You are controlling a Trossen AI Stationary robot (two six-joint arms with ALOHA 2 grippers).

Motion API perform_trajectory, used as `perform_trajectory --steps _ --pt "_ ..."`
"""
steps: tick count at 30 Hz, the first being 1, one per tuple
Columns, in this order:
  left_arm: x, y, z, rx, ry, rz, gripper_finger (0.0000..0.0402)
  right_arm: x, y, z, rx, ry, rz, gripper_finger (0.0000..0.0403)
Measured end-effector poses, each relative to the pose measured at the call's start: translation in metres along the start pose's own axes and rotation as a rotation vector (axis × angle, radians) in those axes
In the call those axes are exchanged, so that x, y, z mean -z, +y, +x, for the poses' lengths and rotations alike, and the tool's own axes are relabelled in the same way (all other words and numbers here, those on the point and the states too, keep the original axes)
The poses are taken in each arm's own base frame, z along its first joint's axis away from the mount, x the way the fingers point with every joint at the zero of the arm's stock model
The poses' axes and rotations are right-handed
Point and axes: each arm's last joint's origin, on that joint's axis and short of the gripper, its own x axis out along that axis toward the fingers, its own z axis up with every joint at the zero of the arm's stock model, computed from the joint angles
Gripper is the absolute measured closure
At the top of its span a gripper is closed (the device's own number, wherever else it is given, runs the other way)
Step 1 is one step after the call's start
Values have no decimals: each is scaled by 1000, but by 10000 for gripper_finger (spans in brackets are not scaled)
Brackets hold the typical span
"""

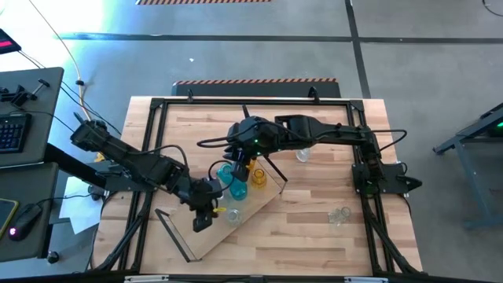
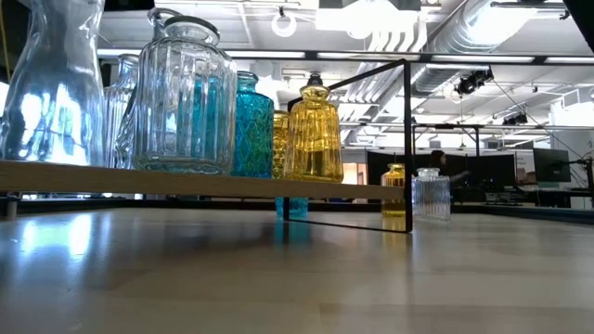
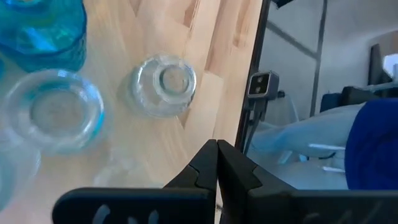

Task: Sort vases onto shelf
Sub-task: Put the transparent vase on the shelf

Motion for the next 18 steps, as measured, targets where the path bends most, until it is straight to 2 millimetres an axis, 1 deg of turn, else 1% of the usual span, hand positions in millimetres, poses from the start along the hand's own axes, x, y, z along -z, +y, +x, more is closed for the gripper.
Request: perform_trajectory --steps 5,9,11,18 --pt "-5 -10 -22 -40 26 21 401 0 -1 0 1 -1 1 329" --pt "-7 -11 -26 -50 21 31 401 0 -1 0 1 -1 1 329" --pt "-6 -8 -24 -75 42 28 402 0 -1 0 2 -1 1 329" --pt "-7 -7 1 -112 108 56 402 0 -1 0 2 0 1 329"
